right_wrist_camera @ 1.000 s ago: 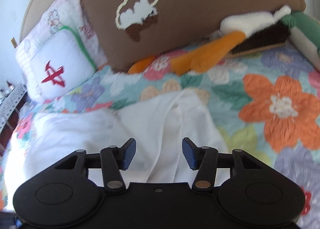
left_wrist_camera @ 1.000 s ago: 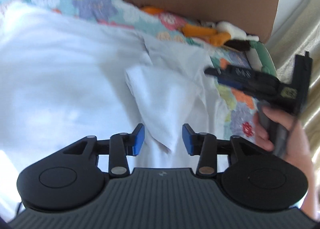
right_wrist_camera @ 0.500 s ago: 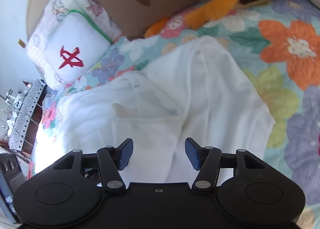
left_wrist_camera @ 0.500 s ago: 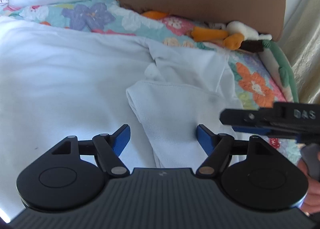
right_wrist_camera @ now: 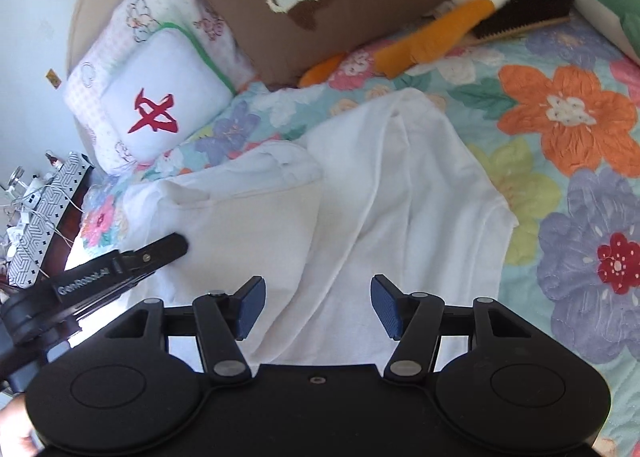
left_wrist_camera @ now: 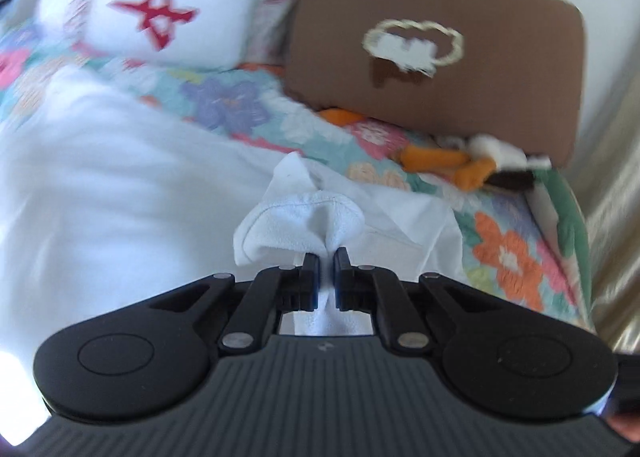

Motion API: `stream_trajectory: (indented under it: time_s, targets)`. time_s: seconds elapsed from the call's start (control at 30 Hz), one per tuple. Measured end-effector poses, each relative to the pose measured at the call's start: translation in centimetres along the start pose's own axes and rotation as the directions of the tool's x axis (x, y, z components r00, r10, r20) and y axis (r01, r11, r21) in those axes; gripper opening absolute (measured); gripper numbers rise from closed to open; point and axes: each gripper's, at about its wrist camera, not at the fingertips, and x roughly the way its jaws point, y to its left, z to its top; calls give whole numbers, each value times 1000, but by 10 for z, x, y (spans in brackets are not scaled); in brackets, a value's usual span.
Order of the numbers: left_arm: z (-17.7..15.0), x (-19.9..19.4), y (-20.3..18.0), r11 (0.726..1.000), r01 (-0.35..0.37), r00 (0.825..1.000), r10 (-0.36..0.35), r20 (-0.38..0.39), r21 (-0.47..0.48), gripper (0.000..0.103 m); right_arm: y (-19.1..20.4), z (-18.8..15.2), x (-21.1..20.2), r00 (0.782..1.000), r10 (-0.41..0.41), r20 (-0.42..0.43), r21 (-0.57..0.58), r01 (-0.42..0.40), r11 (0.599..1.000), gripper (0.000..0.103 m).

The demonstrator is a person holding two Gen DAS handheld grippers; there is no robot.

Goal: Fold clothes

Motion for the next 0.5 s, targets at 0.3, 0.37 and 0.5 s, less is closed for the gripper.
stream_trajectory:
  time_s: [0.3, 0.37, 0.5]
  targets:
    - [-42, -4, 43, 954, -117, 972, 53, -228, -277, 7, -14, -23, 17, 989, 34, -146, 171, -9, 985, 65]
    - [-50, -9, 45, 953, -126, 973, 65, -223, -275, 7, -19, -29, 25, 983, 62, -171, 230, -21, 973, 65]
    - [-55, -22, 51, 952, -124, 977, 68, -200, -279, 7, -23, -38, 37, 972, 142, -188, 290, -83, 953, 65]
